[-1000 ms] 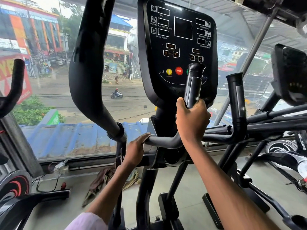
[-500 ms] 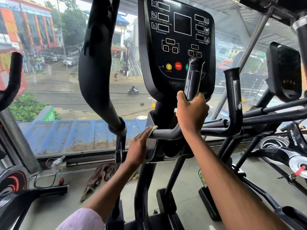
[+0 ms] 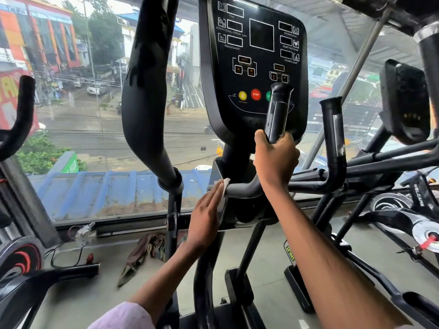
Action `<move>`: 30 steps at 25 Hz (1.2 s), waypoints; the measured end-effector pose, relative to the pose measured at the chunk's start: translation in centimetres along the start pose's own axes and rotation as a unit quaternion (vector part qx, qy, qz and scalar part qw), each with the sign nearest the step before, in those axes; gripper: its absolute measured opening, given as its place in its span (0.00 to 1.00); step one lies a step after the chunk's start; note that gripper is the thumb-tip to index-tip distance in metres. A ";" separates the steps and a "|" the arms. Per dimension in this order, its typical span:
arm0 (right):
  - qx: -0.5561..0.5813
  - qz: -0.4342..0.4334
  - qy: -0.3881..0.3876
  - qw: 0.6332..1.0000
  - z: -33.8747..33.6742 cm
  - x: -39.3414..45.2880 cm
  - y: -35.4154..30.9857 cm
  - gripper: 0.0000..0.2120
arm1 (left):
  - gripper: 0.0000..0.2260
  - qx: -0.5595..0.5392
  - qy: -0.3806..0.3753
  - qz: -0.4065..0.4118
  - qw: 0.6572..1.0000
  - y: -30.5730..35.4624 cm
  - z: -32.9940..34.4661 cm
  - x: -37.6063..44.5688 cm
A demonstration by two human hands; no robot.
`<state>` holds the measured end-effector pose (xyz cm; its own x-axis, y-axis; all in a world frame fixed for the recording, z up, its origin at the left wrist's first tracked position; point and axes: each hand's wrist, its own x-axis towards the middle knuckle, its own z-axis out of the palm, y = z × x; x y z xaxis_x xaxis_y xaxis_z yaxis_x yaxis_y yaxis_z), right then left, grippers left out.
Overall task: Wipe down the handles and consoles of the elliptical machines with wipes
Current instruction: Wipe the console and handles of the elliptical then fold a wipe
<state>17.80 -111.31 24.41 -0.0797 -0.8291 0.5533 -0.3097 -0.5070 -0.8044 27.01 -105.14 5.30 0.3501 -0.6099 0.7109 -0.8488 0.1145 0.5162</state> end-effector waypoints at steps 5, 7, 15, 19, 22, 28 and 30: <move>-0.004 -0.003 -0.009 1.000 -0.2 -0.2 -0.3 0.15 | 0.43 0.004 -0.011 -0.148 0.989 -3.1 2.1 -1.2; -0.006 -0.001 -0.006 1.000 -0.2 -0.2 -0.3 0.16 | 0.42 -0.010 0.005 -0.173 0.985 -1.7 2.0 -0.4; 0.000 -0.002 -0.007 1.000 0.0 -0.3 -0.4 0.15 | 0.37 0.015 0.070 -0.057 0.996 2.0 3.4 -1.8; 0.001 0.004 -0.007 1.000 0.1 -0.2 -0.4 0.15 | 0.38 -0.009 0.066 -0.187 0.980 -0.5 4.6 -1.3; 0.005 0.008 -0.009 1.000 0.4 0.0 0.0 0.15 | 0.36 -0.068 0.119 -0.250 0.958 2.9 4.4 0.2; 0.017 0.001 -0.012 1.000 0.5 0.2 0.2 0.15 | 0.35 -0.047 0.152 -0.101 0.982 3.8 4.7 -0.8; 0.015 -0.002 -0.016 1.000 0.4 0.2 0.2 0.16 | 0.39 -0.016 0.114 -0.133 0.984 0.6 5.0 -0.5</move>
<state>18.09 -111.64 24.31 -0.0473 -0.8342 0.5494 -0.2811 -0.5167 -0.8087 24.39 -108.68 2.85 0.6412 -0.4298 0.6357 -0.7037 0.0010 0.7105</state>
